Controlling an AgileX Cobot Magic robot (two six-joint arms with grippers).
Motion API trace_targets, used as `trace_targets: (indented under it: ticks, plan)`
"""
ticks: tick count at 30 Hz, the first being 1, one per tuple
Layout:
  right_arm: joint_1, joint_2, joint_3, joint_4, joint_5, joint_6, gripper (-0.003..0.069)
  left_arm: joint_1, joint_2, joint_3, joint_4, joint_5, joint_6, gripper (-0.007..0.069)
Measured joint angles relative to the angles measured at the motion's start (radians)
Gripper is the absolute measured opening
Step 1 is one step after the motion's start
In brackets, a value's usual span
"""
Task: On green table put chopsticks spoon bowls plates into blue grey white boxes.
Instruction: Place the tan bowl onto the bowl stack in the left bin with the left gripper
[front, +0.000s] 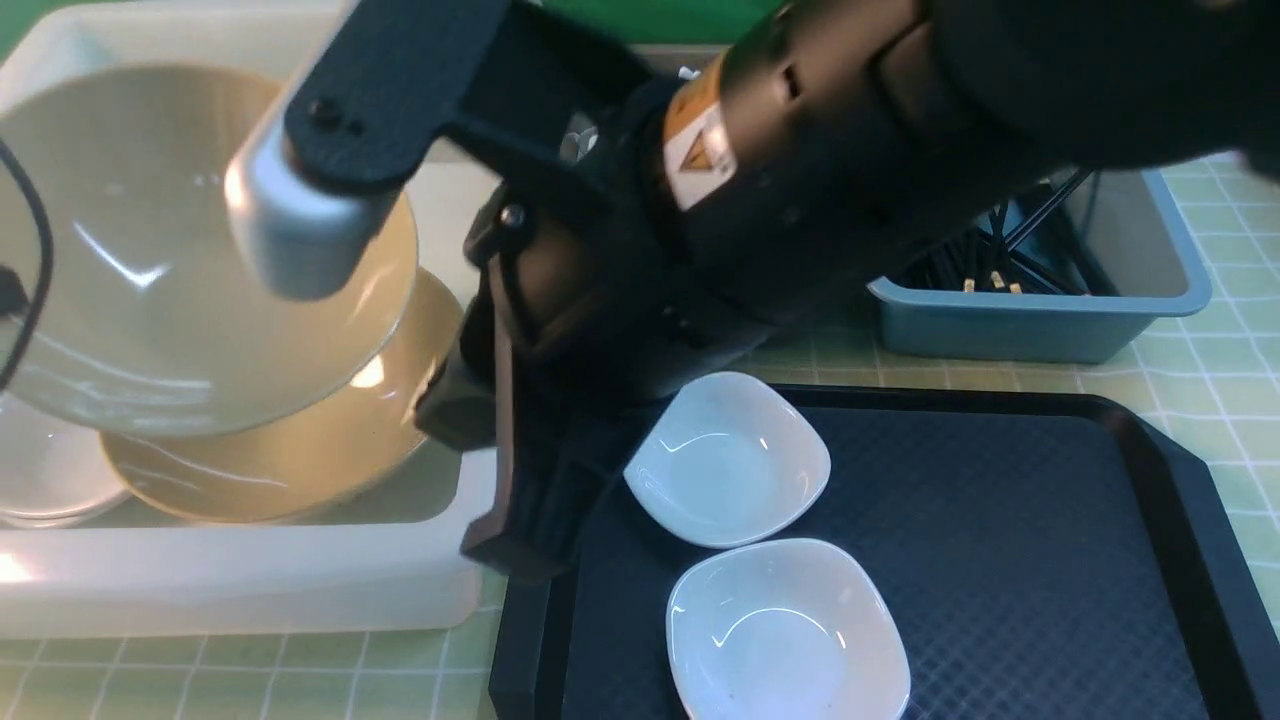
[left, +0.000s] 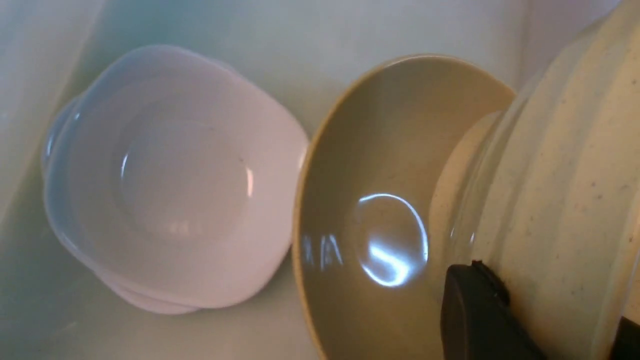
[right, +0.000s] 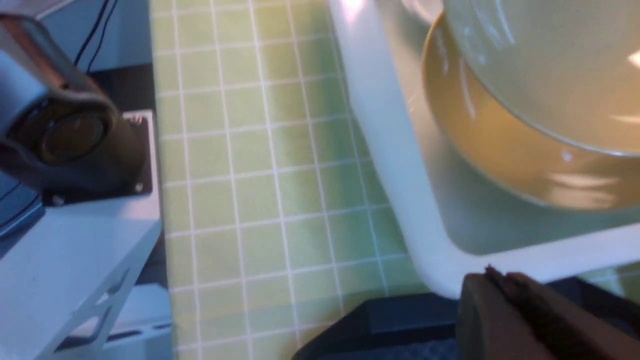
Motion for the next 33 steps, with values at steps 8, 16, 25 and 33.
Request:
trace_targets:
  ticks: [8,16,25,33]
  plan:
    - [0.0,0.002,0.0,-0.003,0.051,0.03,0.0036,-0.081,0.09,0.024,0.002,-0.072,-0.004,0.0016]
    - [0.0,0.002,0.0,-0.004,0.059,0.048,0.0043,-0.088,0.091,0.026,0.113,-0.083,-0.109,0.0018]
    - [0.0,0.002,0.0,-0.004,0.062,0.05,0.0047,-0.121,0.091,0.026,0.135,-0.096,-0.131,0.0018]
    - [0.0,0.002,-0.001,-0.004,0.075,0.073,0.0047,-0.125,0.096,0.026,0.182,-0.094,-0.195,0.0048]
